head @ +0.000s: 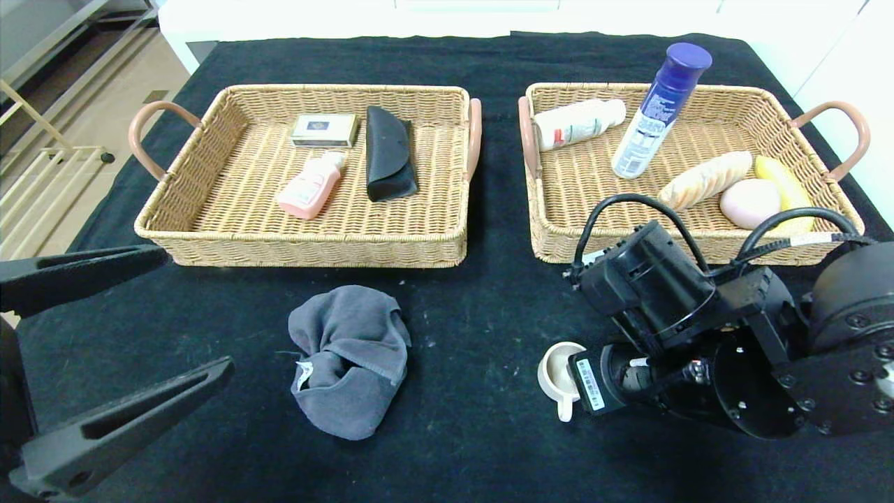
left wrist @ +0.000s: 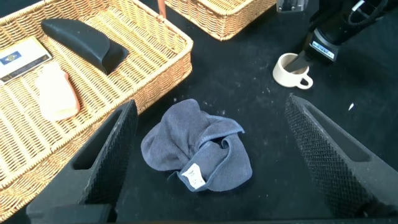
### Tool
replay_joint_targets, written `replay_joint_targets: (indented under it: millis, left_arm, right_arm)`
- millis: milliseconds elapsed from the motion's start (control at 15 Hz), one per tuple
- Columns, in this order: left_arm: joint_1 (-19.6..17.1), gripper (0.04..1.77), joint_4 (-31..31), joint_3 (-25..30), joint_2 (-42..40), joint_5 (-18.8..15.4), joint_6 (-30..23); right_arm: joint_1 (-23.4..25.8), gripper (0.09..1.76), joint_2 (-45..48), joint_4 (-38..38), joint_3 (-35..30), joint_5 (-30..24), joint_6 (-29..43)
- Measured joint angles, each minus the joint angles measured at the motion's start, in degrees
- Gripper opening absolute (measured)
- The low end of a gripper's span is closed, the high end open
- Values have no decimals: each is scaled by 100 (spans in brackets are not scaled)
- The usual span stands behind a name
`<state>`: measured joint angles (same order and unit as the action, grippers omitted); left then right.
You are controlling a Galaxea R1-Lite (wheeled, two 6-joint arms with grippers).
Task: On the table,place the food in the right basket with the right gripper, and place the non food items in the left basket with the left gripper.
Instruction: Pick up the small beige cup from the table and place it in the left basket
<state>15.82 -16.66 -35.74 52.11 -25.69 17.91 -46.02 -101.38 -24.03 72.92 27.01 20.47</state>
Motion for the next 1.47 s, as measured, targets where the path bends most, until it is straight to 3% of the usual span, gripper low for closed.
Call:
replay_joint_targets:
  millis: [133, 267, 1467]
  left_arm:
    - [0, 172, 0, 7, -5, 0, 9]
    - [0, 172, 0, 13, -9, 0, 11]
    - [7, 172, 0, 24, -5, -9, 15]
  right_arm:
    - [-4, 77, -6, 0, -18, 2, 1]
    - [-20, 12, -9, 5, -33, -10, 0]
    - [-135, 12, 111, -61, -93, -9, 1]
